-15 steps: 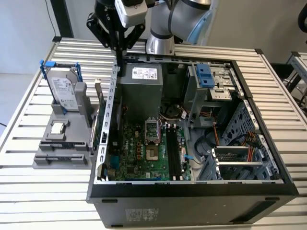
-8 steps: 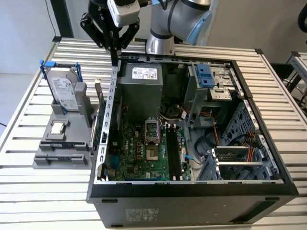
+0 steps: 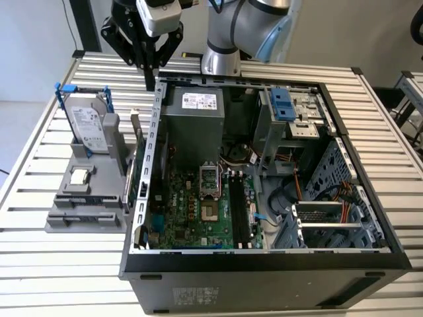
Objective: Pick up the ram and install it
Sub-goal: 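Reach for the ram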
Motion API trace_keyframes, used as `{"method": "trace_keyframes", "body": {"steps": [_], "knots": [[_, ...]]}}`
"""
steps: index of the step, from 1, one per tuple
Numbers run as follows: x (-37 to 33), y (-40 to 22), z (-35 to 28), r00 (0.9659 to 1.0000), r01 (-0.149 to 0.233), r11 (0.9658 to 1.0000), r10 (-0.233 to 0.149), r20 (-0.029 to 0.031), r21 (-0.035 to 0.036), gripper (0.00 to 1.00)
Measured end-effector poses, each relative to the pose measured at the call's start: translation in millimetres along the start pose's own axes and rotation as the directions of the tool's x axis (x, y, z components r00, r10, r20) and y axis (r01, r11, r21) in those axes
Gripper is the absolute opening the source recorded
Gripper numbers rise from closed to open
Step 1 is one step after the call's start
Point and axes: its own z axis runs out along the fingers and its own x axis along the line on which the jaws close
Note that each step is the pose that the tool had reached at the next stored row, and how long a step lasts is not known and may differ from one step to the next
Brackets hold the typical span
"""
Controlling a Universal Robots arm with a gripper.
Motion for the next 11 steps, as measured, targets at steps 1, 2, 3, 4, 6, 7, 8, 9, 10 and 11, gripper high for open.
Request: {"method": "trace_keyframes", "body": {"steps": [1, 2, 3, 4, 6, 7, 8, 9, 10, 11], "knots": [[2.0, 0.0, -0.1, 1.0000, 0.002, 1.0000, -0.002, -0.0001, 0.0000, 0.00], [4.0, 0.0, -0.1, 1.0000, 0.004, 1.0000, -0.004, -0.0002, -0.0001, 0.00], [6.0, 0.1, -0.1, 1.0000, 0.007, 1.0000, -0.007, -0.0003, -0.0001, 0.00], [8.1, 0.1, -0.2, 1.0000, 0.009, 1.0000, -0.009, -0.0004, -0.0001, 0.00], [12.0, 0.1, -0.2, 0.9999, 0.014, 0.9999, -0.014, -0.0007, -0.0003, 0.00], [14.0, 0.1, -0.3, 0.9999, 0.016, 0.9999, -0.016, -0.0008, -0.0003, 0.00], [15.8, 0.1, -0.3, 0.9998, 0.018, 0.9998, -0.018, -0.0009, -0.0003, 0.00], [17.8, 0.2, -0.3, 0.9998, 0.020, 0.9998, -0.020, -0.0009, -0.0004, 0.00], [19.7, 0.2, -0.4, 0.9997, 0.022, 0.9997, -0.022, -0.0011, -0.0004, 0.00], [21.5, 0.2, -0.4, 0.9997, 0.024, 0.9997, -0.024, -0.0012, -0.0004, 0.00]]}}
